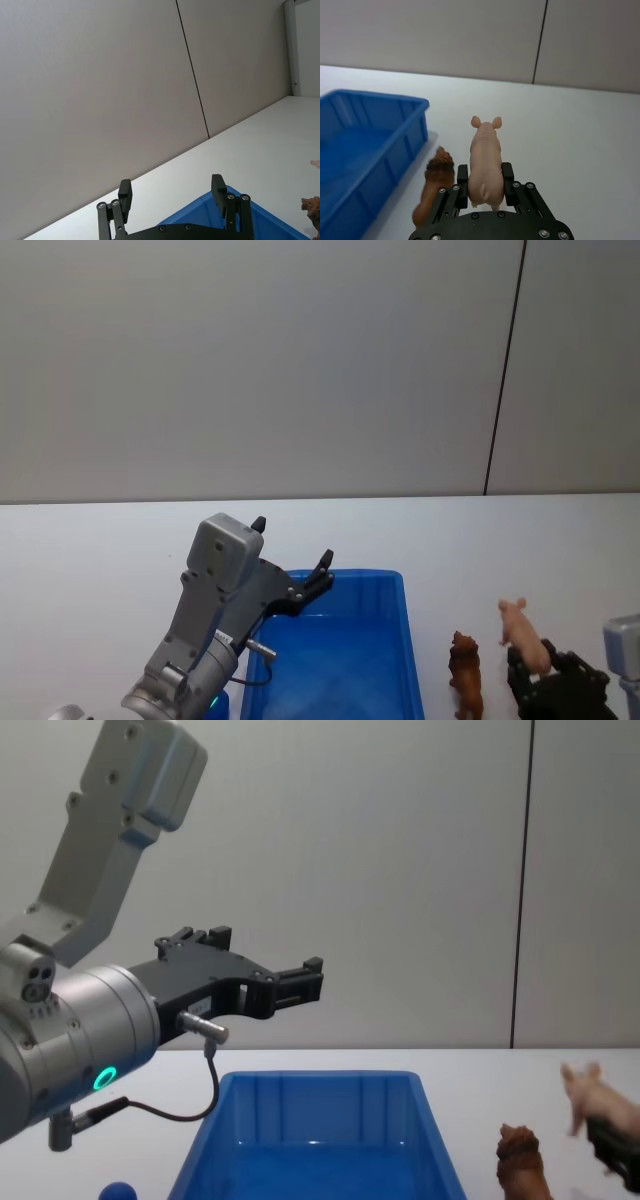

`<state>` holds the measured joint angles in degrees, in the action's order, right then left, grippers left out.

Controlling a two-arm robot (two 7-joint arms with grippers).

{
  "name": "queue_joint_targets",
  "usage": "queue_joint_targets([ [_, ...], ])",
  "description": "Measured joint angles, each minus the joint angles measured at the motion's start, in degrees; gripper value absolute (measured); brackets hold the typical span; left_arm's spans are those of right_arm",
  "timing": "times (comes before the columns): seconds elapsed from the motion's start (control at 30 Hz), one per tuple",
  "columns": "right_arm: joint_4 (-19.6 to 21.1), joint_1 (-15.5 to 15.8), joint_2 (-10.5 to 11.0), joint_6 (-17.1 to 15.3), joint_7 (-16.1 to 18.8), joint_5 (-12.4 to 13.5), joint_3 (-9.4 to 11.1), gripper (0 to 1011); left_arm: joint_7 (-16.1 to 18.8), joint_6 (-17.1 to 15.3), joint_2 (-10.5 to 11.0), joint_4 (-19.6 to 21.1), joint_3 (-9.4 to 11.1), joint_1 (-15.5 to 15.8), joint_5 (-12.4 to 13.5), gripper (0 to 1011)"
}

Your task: Pick up the two dolls from the table and place them into the box.

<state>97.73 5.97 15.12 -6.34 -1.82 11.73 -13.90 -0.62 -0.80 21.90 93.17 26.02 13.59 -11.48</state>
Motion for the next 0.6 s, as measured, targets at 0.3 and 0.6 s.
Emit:
queue_joint_targets([
  [0.3,1.3,-0.9,-0.2,2.8,4.8,0.4,-0.1,380,0.0,0.0,0.0,0.0,0.0,0.0,0.0,1001],
  [0.6,1.0,-3.2,-1.4,4.1,11.6,1.9,-0.7,380,0.0,0.0,0.0,0.0,0.0,0.0,0.0,1001],
])
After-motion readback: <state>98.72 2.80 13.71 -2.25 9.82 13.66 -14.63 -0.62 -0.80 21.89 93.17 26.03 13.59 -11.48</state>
